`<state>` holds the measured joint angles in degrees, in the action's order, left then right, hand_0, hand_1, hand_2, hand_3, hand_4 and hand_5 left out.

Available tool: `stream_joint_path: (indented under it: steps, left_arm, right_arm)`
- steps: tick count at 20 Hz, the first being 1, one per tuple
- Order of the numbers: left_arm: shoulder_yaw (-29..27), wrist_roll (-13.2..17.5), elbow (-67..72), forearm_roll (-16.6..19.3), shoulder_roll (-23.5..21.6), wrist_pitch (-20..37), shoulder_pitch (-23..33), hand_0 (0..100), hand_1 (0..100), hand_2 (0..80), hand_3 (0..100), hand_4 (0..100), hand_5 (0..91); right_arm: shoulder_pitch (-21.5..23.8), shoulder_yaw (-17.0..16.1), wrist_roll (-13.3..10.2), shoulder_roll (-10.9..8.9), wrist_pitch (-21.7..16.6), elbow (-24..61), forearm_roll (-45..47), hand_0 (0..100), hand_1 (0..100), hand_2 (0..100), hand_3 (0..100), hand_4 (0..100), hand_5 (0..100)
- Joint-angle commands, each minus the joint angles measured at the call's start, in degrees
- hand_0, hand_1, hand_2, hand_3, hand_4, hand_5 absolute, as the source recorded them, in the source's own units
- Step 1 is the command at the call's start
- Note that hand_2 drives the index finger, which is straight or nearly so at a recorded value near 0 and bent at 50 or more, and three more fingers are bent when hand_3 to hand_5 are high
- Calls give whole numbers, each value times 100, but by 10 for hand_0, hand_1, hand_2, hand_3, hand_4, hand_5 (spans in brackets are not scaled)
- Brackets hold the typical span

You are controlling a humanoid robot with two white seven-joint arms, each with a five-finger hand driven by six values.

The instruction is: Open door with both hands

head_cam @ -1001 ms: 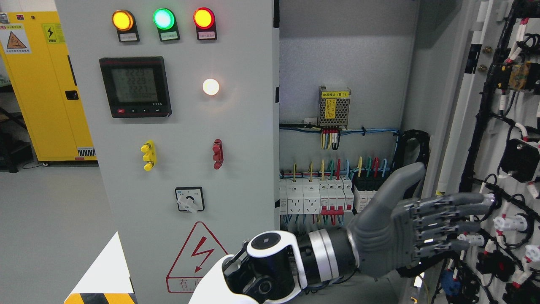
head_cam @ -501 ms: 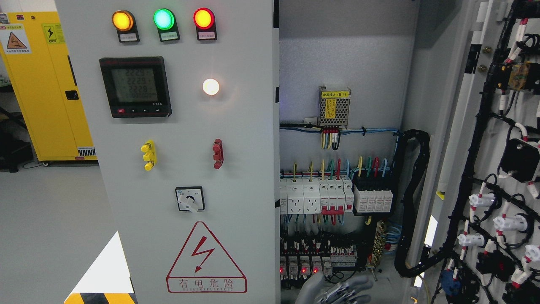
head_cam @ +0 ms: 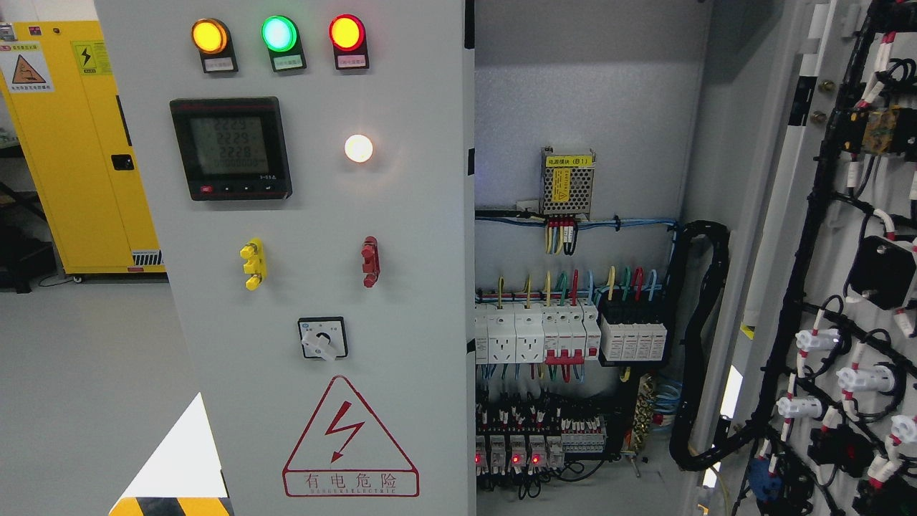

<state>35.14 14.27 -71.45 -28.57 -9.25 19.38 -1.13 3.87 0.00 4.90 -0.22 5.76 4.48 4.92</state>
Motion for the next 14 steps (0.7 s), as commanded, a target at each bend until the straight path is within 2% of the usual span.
stream_joint_path:
  steps: [1,3,5,10,14]
  left_arm:
    - [-690,5,5011,202,641,627,-17,0,0,0,0,0,0]
    - [-1375,14,6129,193,880,628,-308,0,0,0,0,0,0]
    - [-1886,5,6607,211,916,541,-370,0,0,0,0,0,0]
    - [-2212,5,7152,141,837,145,-335,0,0,0,0,0,0]
    - [-2958,40,7391,132,758,-425,-335,0,0,0,0,0,0]
  right_arm:
    - [-9,53,-16,-172,4,0,0,214,0,0,0,0,0]
    - [-9,61,106,-163,4,0,0,215,0,0,0,0,0]
    - [-9,61,334,-163,4,0,0,215,0,0,0,0,0]
    - [0,44,1020,-181,4,0,0,216,0,0,0,0,0]
    - [0,53,1443,-172,4,0,-18,216,0,0,0,0,0]
